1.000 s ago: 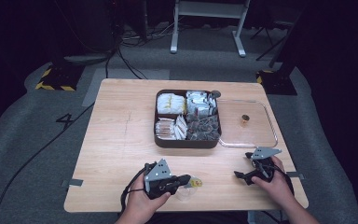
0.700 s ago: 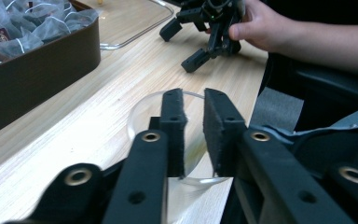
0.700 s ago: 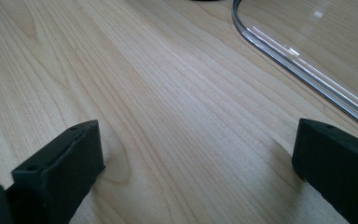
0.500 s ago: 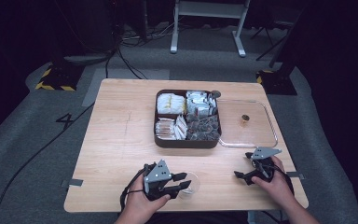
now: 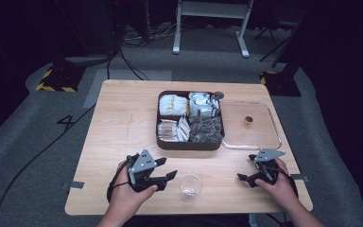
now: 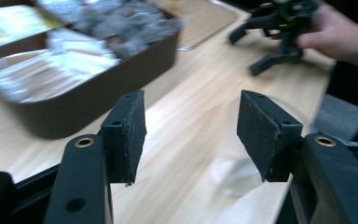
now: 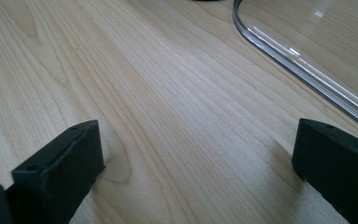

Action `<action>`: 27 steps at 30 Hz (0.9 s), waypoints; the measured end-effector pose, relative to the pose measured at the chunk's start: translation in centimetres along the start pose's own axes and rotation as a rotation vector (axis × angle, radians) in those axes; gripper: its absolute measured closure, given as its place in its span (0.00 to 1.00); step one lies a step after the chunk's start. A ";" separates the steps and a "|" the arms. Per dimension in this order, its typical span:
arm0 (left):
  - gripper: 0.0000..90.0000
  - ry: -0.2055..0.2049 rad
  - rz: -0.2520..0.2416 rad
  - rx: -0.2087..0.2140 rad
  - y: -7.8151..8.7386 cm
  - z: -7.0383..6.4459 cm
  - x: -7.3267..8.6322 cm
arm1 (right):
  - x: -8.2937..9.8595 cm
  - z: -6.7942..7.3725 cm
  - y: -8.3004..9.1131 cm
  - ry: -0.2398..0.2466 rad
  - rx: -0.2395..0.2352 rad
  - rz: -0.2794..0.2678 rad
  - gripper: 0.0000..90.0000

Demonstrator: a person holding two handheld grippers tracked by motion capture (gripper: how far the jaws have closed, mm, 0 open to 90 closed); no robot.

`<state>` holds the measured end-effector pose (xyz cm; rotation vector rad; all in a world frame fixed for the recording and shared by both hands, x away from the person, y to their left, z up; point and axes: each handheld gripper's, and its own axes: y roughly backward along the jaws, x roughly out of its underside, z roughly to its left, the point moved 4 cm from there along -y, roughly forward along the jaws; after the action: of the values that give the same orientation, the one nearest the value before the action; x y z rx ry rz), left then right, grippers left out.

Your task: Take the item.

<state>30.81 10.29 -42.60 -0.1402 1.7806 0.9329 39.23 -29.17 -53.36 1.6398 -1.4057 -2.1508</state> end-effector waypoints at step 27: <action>0.36 0.089 0.240 -0.200 2.2 8.4 6.0 | 0.0 0.0 0.0 0.003 -0.004 0.000 0.02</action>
<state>33.43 19.21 -47.53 -0.0970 1.8099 1.2951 39.28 -29.15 -53.36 1.6414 -1.3992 -2.1493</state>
